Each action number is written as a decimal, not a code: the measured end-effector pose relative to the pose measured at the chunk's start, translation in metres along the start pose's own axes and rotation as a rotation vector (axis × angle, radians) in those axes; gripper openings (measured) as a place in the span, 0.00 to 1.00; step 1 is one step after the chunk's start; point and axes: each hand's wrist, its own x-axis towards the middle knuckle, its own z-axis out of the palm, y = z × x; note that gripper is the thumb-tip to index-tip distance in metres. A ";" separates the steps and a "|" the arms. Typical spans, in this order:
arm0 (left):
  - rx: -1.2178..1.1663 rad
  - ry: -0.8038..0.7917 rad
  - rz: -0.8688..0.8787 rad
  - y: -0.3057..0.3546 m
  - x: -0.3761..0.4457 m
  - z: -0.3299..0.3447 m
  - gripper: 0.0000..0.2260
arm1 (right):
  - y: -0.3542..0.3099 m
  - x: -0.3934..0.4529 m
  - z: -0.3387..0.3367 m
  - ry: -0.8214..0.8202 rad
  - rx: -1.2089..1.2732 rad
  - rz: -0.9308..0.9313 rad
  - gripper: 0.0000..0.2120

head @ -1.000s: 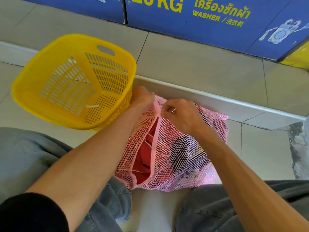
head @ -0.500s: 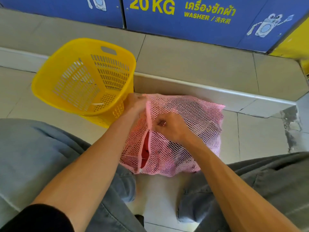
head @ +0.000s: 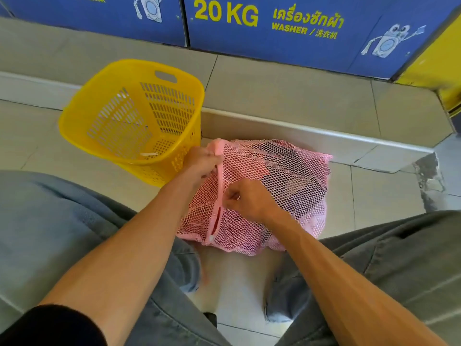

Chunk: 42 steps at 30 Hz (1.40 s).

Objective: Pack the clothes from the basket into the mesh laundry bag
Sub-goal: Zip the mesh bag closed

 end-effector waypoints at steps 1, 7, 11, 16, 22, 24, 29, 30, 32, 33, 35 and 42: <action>-0.032 0.049 0.028 0.000 0.003 0.000 0.08 | -0.002 -0.001 0.006 -0.066 -0.027 -0.013 0.07; 0.163 -0.096 -0.129 -0.017 0.012 -0.014 0.15 | -0.003 0.002 0.016 -0.088 -0.057 -0.007 0.07; 0.458 -0.527 -0.323 -0.020 -0.002 -0.020 0.16 | 0.001 0.005 0.011 -0.007 -0.046 0.031 0.06; 0.356 -0.476 -0.204 -0.024 0.001 -0.009 0.16 | 0.000 0.006 0.014 0.004 -0.019 0.025 0.06; 0.667 -0.543 -0.247 -0.029 -0.002 -0.007 0.11 | 0.000 0.007 0.014 -0.007 0.009 0.050 0.05; 0.585 -0.545 -0.232 -0.040 0.000 -0.007 0.08 | 0.000 0.005 0.014 -0.026 -0.001 0.047 0.05; 0.245 -0.336 -0.063 -0.039 0.005 -0.007 0.10 | -0.002 0.007 0.017 -0.022 -0.071 0.028 0.05; 0.178 -0.292 -0.041 -0.034 0.007 -0.009 0.11 | -0.005 0.007 0.020 -0.021 -0.113 0.013 0.06; 0.093 -0.288 -0.035 -0.024 0.010 -0.011 0.12 | -0.009 0.009 0.025 0.049 -0.163 0.015 0.07; 0.088 -0.300 -0.037 -0.020 0.011 -0.013 0.13 | -0.009 0.010 0.026 0.105 -0.162 0.038 0.06; 0.101 -0.303 -0.040 -0.017 0.013 -0.012 0.12 | -0.006 0.012 0.026 0.197 -0.145 0.091 0.05; 0.079 -0.344 -0.061 -0.023 0.010 -0.008 0.07 | 0.002 0.009 0.030 0.230 -0.124 0.098 0.14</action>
